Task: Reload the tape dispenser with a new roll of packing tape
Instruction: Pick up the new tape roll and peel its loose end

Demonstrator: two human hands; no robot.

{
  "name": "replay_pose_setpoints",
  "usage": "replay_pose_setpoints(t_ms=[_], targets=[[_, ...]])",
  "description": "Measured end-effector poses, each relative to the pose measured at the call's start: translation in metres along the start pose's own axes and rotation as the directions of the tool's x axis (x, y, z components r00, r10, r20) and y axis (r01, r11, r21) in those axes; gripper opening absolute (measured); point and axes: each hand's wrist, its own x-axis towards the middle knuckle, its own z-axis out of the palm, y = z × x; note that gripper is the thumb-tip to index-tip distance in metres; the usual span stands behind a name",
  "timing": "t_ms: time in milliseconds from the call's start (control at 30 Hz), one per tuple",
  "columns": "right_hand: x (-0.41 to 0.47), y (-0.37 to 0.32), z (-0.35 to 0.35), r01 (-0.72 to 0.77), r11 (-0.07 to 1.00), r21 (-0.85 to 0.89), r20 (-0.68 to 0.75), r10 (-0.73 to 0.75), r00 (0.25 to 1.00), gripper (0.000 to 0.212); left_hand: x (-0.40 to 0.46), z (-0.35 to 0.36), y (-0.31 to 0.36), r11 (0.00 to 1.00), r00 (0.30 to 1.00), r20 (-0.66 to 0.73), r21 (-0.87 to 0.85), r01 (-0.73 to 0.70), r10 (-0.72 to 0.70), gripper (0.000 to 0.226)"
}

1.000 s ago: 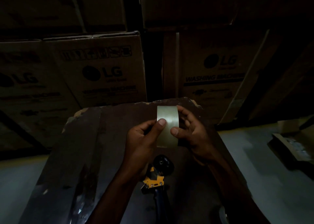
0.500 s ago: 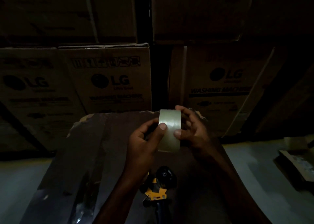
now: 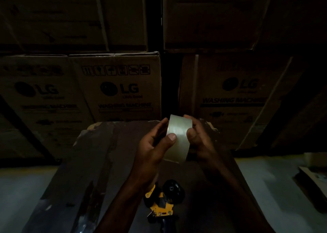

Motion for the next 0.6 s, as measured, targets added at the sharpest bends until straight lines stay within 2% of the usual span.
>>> replay_pose_setpoints(t_ms=[100, 167, 267, 367, 433, 600], targets=[[-0.005, 0.002, -0.003, -0.108, 0.992, 0.060, 0.059, 0.105, 0.993, 0.054, 0.002, 0.002, -0.003, 0.999, 0.999, -0.013, 0.008, -0.043, 0.043, 0.076], [-0.006, 0.002, -0.004, -0.085, 0.993, 0.082, 0.060, 0.080, 0.995, 0.051, 0.002, 0.003, -0.004, 0.999, 0.999, -0.007, 0.021, -0.042, 0.042, 0.078], [-0.003, 0.004, -0.004, -0.040, 0.996, 0.080, 0.075, 0.034, 0.997, 0.065, 0.003, 0.005, -0.005, 0.998, 0.999, -0.025, 0.055, -0.030, 0.031, 0.078], [0.003, 0.009, -0.005, 0.023, 0.999, 0.030, 0.085, -0.025, 0.996, 0.080, 0.005, 0.008, -0.002, 1.000, 0.997, -0.074, 0.012, 0.000, 0.001, 0.079], [0.004, 0.010, -0.008, 0.062, 0.998, 0.005, 0.091, -0.062, 0.994, 0.084, 0.006, 0.009, 0.000, 1.000, 0.998, -0.058, 0.008, 0.011, -0.010, 0.077], [0.000, 0.002, -0.016, 0.144, 0.983, -0.117, 0.161, -0.124, 0.979, 0.094, 0.007, 0.006, 0.003, 0.998, 0.998, 0.001, -0.019, 0.059, -0.059, 0.052]])
